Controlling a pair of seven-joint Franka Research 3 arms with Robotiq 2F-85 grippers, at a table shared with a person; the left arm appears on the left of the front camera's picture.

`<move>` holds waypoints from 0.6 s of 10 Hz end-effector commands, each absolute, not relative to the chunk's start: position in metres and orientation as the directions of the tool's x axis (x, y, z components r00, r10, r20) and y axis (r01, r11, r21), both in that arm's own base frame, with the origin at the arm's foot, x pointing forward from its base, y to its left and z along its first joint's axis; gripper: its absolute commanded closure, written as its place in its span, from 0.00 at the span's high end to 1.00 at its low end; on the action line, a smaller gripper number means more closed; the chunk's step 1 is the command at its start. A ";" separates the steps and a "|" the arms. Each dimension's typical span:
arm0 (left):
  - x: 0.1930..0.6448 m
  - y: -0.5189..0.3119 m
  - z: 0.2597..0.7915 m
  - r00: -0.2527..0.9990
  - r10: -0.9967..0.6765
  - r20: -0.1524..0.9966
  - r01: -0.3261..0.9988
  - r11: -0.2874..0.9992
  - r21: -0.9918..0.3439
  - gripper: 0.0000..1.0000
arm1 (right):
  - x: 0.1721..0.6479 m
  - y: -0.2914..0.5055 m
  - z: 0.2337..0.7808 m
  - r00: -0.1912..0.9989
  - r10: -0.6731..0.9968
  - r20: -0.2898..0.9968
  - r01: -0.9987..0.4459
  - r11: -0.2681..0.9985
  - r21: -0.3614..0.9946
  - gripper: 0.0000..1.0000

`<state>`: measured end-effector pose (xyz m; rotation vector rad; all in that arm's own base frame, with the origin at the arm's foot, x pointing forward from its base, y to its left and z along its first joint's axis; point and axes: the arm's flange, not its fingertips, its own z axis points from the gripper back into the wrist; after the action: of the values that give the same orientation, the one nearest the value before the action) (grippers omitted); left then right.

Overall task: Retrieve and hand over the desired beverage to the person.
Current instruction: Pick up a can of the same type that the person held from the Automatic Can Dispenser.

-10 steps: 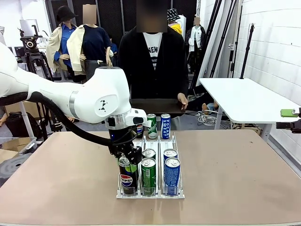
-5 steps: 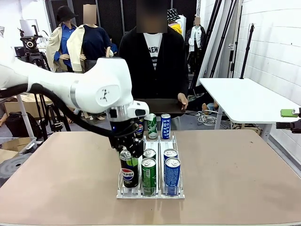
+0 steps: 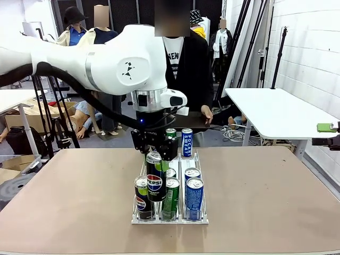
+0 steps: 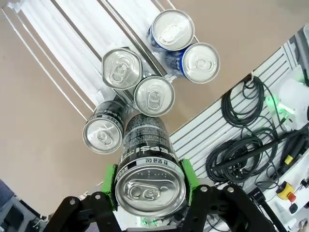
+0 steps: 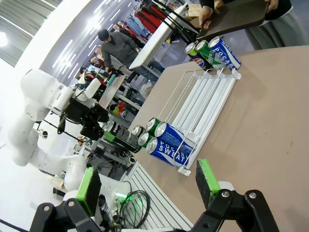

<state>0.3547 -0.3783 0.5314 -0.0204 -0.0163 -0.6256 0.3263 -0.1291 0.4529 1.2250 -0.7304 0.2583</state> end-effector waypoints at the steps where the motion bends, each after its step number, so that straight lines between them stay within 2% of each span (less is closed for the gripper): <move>1: 0.350 -0.391 0.548 0.816 -0.577 0.025 0.575 0.816 0.052 0.00 | 0.329 -0.128 0.453 0.729 -0.215 0.650 -0.572 0.329 0.751 1.00; 4: 0.337 -0.382 0.597 0.829 -0.557 0.054 0.551 0.829 0.093 0.00 | 0.329 -0.128 0.453 0.729 -0.215 0.650 -0.572 0.329 0.751 1.00; 6: 0.341 -0.345 0.623 0.852 -0.522 0.038 0.517 0.850 0.096 0.00 | 0.329 -0.128 0.453 0.729 -0.215 0.650 -0.572 0.329 0.751 1.00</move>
<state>0.3375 -0.3649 0.6091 0.0636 -0.0627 -0.5803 0.3262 -0.1292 0.4528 1.2254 -0.7303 0.2582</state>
